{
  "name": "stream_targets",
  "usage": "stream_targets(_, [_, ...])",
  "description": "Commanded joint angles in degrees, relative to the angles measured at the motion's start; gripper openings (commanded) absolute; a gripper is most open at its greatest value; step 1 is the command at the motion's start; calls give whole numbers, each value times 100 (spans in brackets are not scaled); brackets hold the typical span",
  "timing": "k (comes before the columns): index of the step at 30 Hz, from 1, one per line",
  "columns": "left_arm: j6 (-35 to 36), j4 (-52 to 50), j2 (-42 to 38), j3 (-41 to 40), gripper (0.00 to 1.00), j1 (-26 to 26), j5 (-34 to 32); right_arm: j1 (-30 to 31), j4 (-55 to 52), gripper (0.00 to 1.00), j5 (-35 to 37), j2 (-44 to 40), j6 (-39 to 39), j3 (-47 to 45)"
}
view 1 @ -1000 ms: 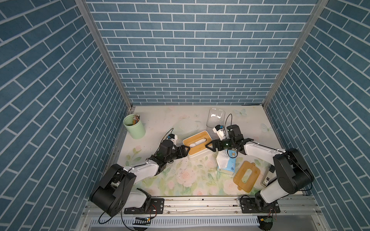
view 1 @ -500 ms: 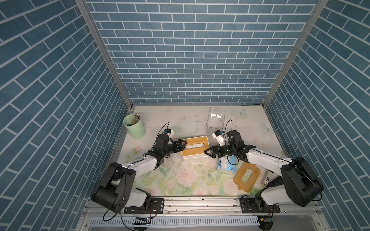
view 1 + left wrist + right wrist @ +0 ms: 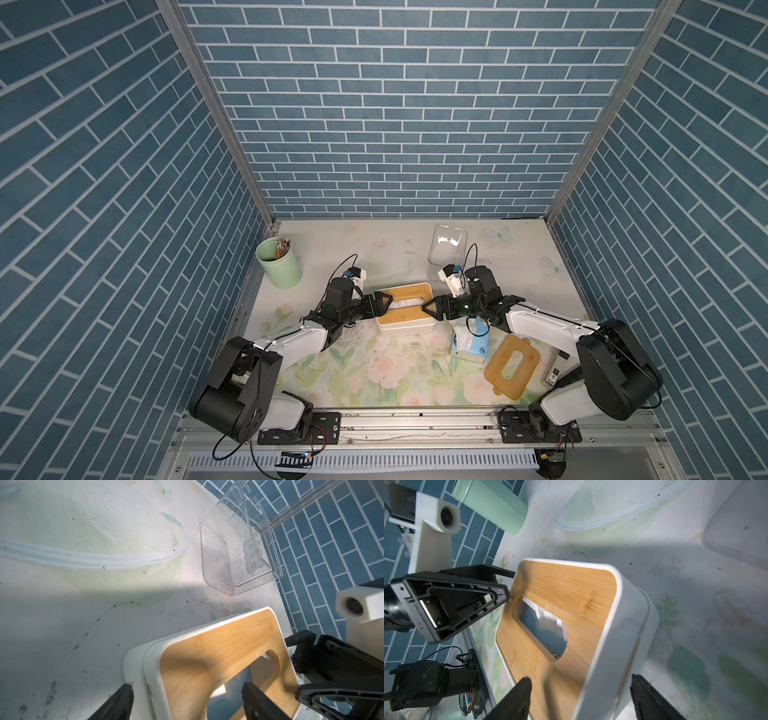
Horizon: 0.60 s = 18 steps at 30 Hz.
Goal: Put the tissue paper into the tissue box
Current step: Close the box lid on the tissue box.
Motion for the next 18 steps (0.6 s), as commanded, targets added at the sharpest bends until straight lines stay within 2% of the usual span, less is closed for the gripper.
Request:
stream_targets(1, [35,-38,107,94,87,-115,44,111,273,75,-130,105,242,100])
stream_targets(18, [-258,161,208,228,90,-387,125,320,629,63,-280,195,752,-137])
